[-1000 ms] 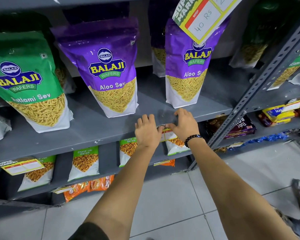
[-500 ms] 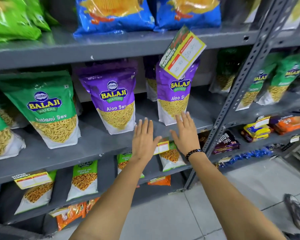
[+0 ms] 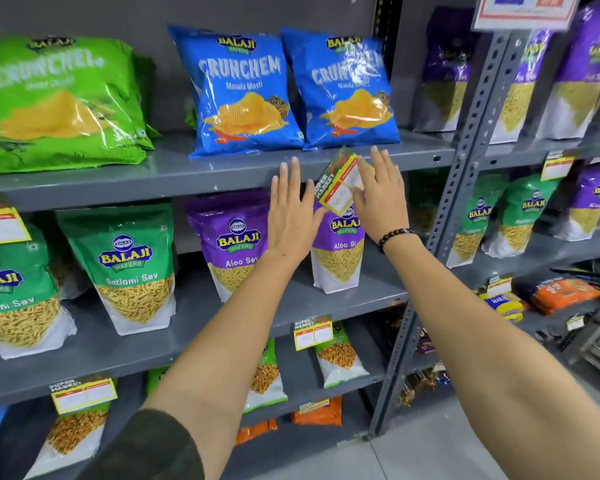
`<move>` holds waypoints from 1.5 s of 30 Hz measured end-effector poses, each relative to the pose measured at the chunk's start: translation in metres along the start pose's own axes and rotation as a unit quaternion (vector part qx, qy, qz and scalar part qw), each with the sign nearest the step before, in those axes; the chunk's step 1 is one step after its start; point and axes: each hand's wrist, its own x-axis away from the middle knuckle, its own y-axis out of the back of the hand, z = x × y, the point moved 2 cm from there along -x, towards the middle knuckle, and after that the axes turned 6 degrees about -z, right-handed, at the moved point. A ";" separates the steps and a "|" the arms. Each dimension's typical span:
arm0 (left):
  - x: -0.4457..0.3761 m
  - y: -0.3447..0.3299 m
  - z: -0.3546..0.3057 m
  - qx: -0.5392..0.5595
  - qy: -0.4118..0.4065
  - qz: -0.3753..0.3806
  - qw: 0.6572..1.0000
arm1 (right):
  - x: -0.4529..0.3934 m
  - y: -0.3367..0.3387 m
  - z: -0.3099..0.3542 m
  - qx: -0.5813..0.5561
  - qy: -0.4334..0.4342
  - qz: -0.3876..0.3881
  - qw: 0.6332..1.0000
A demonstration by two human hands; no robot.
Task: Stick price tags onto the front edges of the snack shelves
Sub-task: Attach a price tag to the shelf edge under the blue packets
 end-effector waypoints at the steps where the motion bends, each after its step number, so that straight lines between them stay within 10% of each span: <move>1: -0.006 0.002 0.001 -0.001 0.002 0.001 1.000 | -0.010 0.002 0.002 0.005 0.006 -0.001 1.000; 19: -0.024 0.001 0.007 0.124 0.041 -0.054 0.990 | -0.060 0.009 0.003 0.036 0.067 0.011 0.997; 29: -0.033 0.018 0.031 0.080 -0.008 -0.047 0.996 | -0.037 -0.008 -0.001 -0.154 -0.060 0.044 0.985; 45: -0.057 0.028 0.030 0.044 0.039 -0.056 0.997 | -0.050 -0.007 0.009 -0.128 -0.125 0.008 0.984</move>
